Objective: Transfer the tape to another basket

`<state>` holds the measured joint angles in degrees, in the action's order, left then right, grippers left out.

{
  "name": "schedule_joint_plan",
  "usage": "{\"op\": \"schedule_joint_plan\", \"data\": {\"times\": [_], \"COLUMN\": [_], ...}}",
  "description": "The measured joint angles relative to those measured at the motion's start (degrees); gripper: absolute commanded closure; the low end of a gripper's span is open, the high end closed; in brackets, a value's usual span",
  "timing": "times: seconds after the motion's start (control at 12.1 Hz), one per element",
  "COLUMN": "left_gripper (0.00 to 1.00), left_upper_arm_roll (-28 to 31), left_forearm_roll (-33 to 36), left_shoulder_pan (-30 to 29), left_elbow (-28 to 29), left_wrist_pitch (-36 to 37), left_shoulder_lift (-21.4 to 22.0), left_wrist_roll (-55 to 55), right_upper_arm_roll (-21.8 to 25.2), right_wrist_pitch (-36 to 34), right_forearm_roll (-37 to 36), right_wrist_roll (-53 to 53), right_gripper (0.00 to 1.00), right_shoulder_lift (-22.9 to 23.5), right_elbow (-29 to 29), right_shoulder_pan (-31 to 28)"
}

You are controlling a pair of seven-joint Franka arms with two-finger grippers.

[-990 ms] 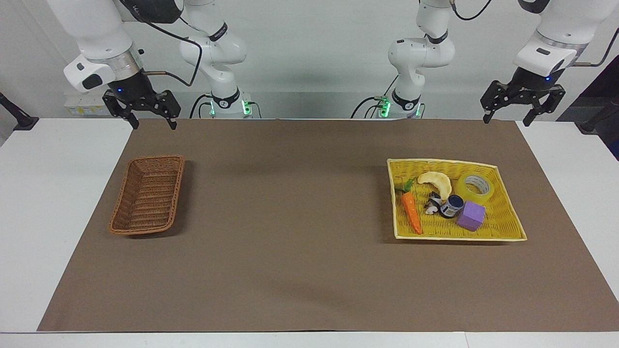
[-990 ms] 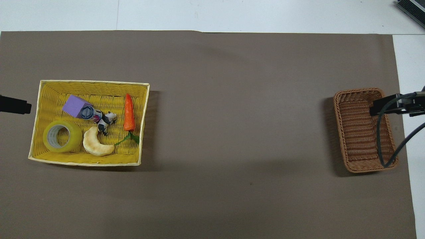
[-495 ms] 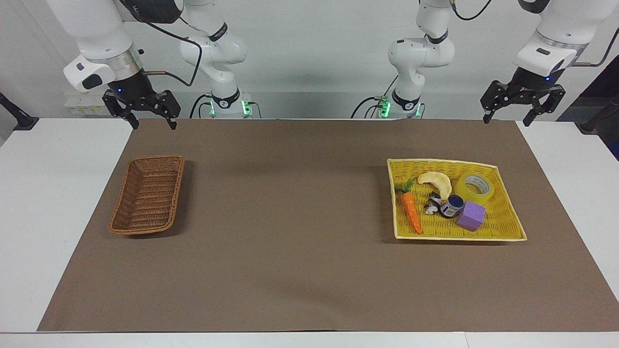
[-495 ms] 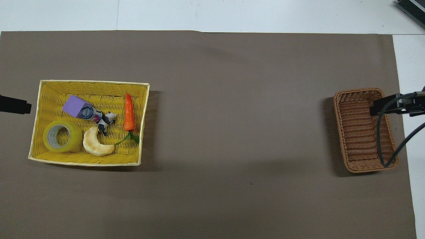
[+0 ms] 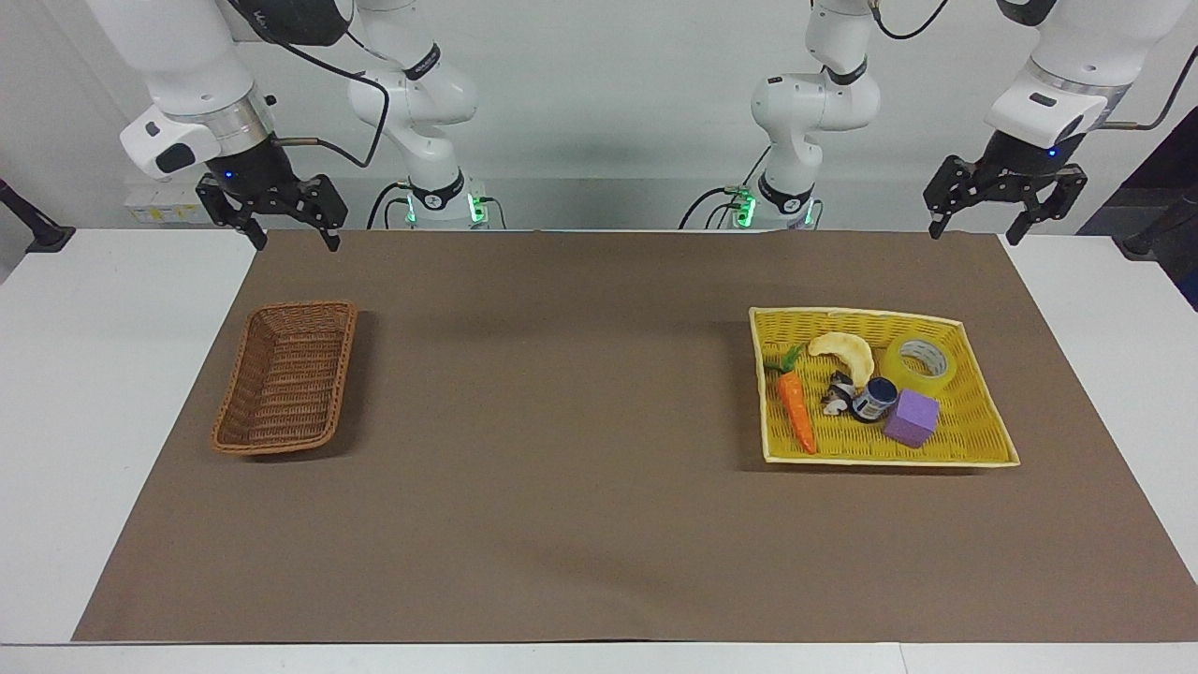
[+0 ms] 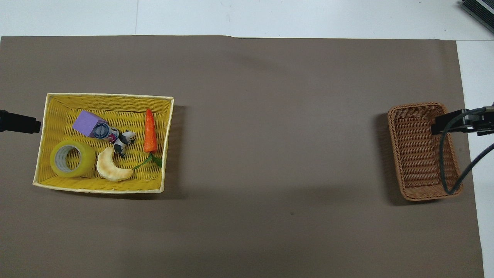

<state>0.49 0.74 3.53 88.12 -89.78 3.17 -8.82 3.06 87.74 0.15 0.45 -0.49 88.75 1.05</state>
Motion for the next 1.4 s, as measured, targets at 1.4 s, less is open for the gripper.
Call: {"op": "schedule_joint_plan", "data": {"times": [1.4], "left_gripper": [0.0], "left_upper_arm_roll": [1.5], "left_forearm_roll": [-2.8], "left_shoulder_pan": [-9.7], "left_elbow": [24.0], "left_wrist_pitch": [-30.4], "left_shoulder_lift": [-7.6], "left_wrist_roll": [-35.8], "right_upper_arm_roll": [0.0], "right_wrist_pitch": [0.0], "right_forearm_roll": [0.0], "right_wrist_roll": [0.0], "right_gripper": [0.0], "right_shoulder_lift": [0.0], "right_elbow": [0.1], "right_shoulder_pan": [0.0]}}
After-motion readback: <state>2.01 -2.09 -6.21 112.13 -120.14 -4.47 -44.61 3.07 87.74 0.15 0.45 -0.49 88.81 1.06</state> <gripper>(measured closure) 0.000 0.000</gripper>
